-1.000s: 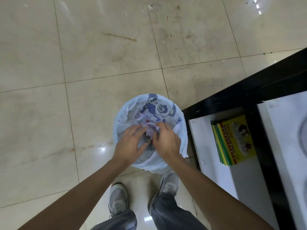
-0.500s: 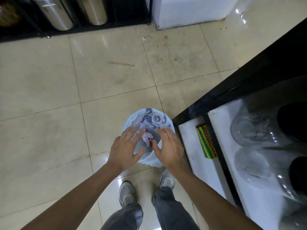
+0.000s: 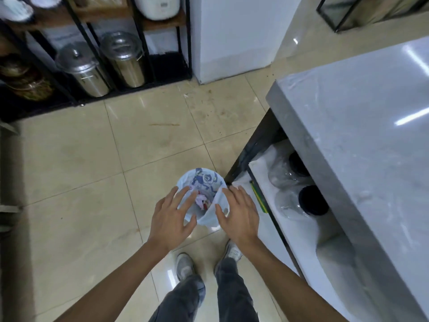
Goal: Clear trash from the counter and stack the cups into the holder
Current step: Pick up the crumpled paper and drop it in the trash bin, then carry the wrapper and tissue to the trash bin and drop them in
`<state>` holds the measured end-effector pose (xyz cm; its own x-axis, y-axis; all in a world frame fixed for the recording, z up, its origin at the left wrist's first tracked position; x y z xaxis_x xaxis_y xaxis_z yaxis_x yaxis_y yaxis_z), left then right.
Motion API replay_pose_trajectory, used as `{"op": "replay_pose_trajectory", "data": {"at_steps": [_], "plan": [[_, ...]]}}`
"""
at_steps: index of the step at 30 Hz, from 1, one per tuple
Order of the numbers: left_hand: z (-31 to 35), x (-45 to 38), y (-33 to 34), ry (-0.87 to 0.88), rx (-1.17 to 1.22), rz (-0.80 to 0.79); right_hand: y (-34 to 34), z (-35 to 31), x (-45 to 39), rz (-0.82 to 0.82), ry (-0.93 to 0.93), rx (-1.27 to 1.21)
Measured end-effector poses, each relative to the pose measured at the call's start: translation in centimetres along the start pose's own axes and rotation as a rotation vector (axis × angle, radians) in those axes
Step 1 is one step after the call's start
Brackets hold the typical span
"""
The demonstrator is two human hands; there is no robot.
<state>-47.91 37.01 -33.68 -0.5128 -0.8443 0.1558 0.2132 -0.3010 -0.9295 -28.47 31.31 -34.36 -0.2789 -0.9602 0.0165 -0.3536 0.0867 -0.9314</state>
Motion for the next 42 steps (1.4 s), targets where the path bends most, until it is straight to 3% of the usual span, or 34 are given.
{"op": "replay_pose_trajectory", "data": {"at_steps": [10, 19, 28, 42], "plan": [[9.2, 4.2, -8.5, 0.285, -0.038, 0.019, -11.9, -0.8, 8.2, 0.137, 0.07, 0.035], [19.7, 7.9, -13.4, 0.528, 0.086, 0.179, -21.7, 1.7, 16.8, 0.387, 0.193, -0.061], [32.1, 13.1, -13.8, 0.787, 0.116, 0.205, -29.7, 6.9, 29.4, 0.607, 0.35, -0.094], [48.8, 21.6, -10.3, 1.04, 0.204, 0.148, -37.1, 16.1, 46.5, 0.87, 0.601, -0.008]]}}
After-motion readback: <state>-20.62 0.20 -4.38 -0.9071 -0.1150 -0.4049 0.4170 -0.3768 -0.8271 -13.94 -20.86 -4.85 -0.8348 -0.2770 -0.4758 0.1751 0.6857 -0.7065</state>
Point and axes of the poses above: each hand's wrist, its own x-axis away from the middle knuckle, its own y-axis out of the palm, z = x × y, the point moved 4 cm from there along -x, towards the middle knuckle, and after that the axes turned 2 degrees about -y, right-handed, at the moved point
